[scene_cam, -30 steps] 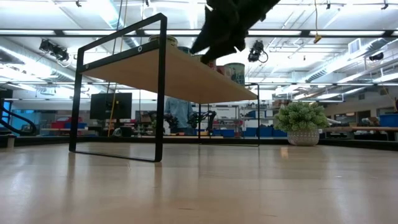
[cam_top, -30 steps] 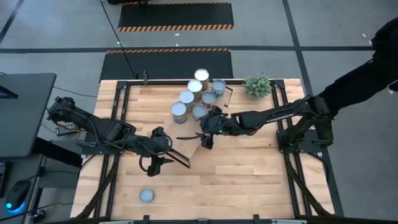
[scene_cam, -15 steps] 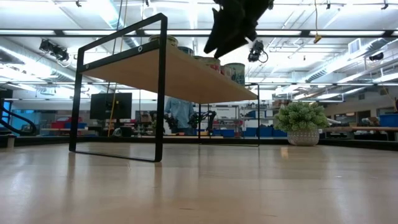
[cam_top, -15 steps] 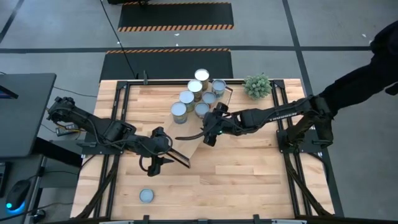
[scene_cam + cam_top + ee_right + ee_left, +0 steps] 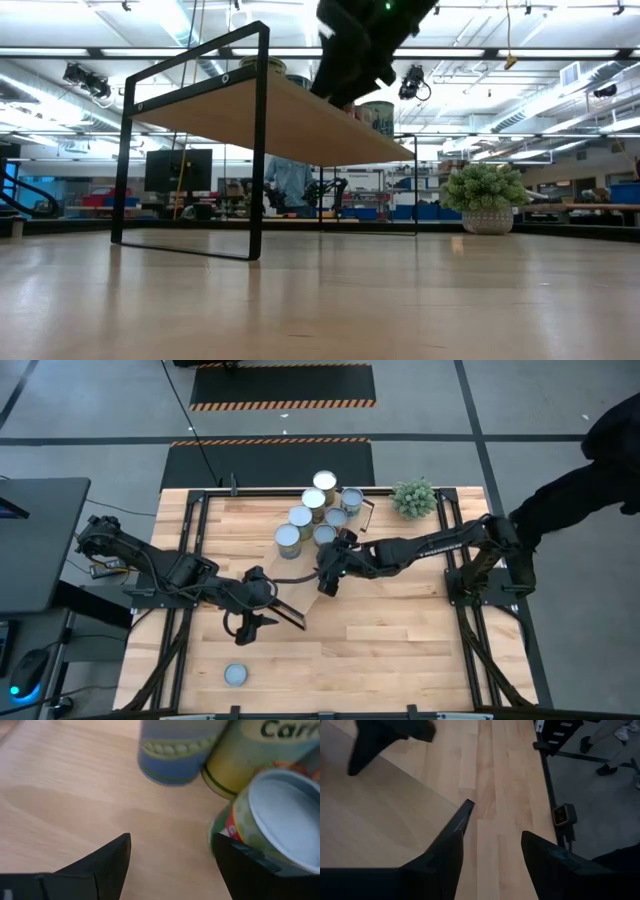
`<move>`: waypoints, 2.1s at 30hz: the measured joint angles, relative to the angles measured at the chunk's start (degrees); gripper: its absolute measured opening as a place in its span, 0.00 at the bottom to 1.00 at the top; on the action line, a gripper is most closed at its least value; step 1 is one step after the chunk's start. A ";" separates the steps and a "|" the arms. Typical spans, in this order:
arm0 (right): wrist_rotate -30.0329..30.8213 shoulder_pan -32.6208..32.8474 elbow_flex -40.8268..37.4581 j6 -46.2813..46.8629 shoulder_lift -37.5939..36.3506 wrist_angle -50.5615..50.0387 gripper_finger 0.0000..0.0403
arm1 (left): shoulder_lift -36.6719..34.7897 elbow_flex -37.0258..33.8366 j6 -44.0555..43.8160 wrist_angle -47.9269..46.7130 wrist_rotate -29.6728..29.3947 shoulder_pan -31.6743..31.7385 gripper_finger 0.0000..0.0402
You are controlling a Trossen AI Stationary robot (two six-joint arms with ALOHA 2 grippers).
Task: Pick and place cans onto a shelf
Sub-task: Put the canned peas on the shelf, then put the canned tuna on the shelf
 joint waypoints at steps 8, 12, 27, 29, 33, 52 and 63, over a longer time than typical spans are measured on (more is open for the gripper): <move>-0.12 -1.40 -0.01 0.42 -0.01 -1.11 0.71 | 0.00 0.00 -1.50 -0.21 4.45 -0.08 0.51; -0.24 -1.58 -0.01 0.20 -0.01 -2.27 0.71 | 0.00 0.00 -1.80 -0.22 11.16 -1.20 0.51; 2.62 6.48 14.74 0.27 -0.08 -12.25 0.71 | 3.19 0.04 -20.04 -12.76 12.64 -18.62 0.59; 4.19 8.20 17.29 0.32 -0.08 -14.36 0.70 | 5.02 0.04 -22.48 -14.61 10.11 -21.61 0.66; 6.81 11.31 20.24 1.79 -0.08 -16.36 0.70 | 9.16 0.04 -24.44 -16.28 6.95 -25.67 0.80; 10.74 19.35 21.02 11.55 -0.08 -16.40 0.70 | 23.04 -13.08 -23.65 -5.58 12.03 -33.12 0.97; 10.56 20.02 21.02 13.84 -0.08 -16.39 0.70 | 22.99 -15.72 -20.41 0.67 3.85 -33.04 0.97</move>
